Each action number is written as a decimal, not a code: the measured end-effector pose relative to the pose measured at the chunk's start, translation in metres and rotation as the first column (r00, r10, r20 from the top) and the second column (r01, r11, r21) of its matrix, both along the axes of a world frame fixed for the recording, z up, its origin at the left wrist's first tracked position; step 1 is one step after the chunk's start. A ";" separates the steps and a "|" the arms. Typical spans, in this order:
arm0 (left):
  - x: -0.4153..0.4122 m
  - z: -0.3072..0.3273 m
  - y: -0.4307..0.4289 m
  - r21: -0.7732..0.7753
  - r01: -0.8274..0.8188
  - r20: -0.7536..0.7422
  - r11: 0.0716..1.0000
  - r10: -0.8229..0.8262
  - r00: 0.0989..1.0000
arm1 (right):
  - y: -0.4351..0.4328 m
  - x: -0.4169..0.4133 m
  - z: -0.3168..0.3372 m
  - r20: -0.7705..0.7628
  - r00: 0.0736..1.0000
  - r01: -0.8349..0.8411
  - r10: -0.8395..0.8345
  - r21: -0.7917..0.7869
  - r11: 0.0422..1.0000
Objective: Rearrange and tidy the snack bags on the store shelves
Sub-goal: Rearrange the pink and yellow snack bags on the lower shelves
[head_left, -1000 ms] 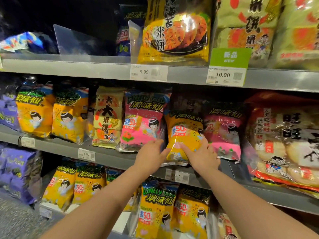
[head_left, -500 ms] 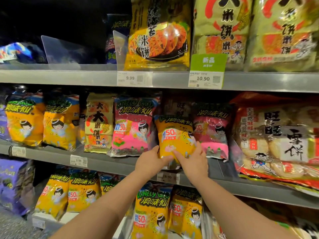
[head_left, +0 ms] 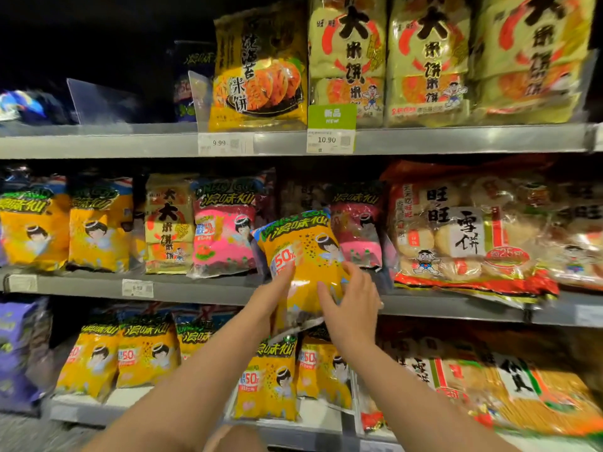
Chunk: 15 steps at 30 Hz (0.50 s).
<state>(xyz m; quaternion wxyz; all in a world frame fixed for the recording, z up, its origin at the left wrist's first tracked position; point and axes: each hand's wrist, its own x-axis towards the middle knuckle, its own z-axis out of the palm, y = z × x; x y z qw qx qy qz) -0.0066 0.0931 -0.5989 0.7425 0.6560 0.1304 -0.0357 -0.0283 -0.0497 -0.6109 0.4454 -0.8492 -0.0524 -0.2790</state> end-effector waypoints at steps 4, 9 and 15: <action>-0.034 -0.024 -0.006 -0.204 0.158 -0.033 0.966 -0.168 0.985 | -0.010 -0.049 -0.033 0.016 1.000 -0.005 0.004 0.054 0.999; -0.064 -0.073 -0.010 -0.237 0.124 -0.008 0.964 -0.129 0.992 | -0.026 -0.078 -0.079 -0.064 0.997 -0.042 0.048 0.095 0.995; -0.088 -0.153 0.001 -0.108 0.050 -0.085 0.993 -0.059 0.995 | -0.043 -0.076 -0.126 -0.244 0.968 -0.037 0.054 0.073 0.997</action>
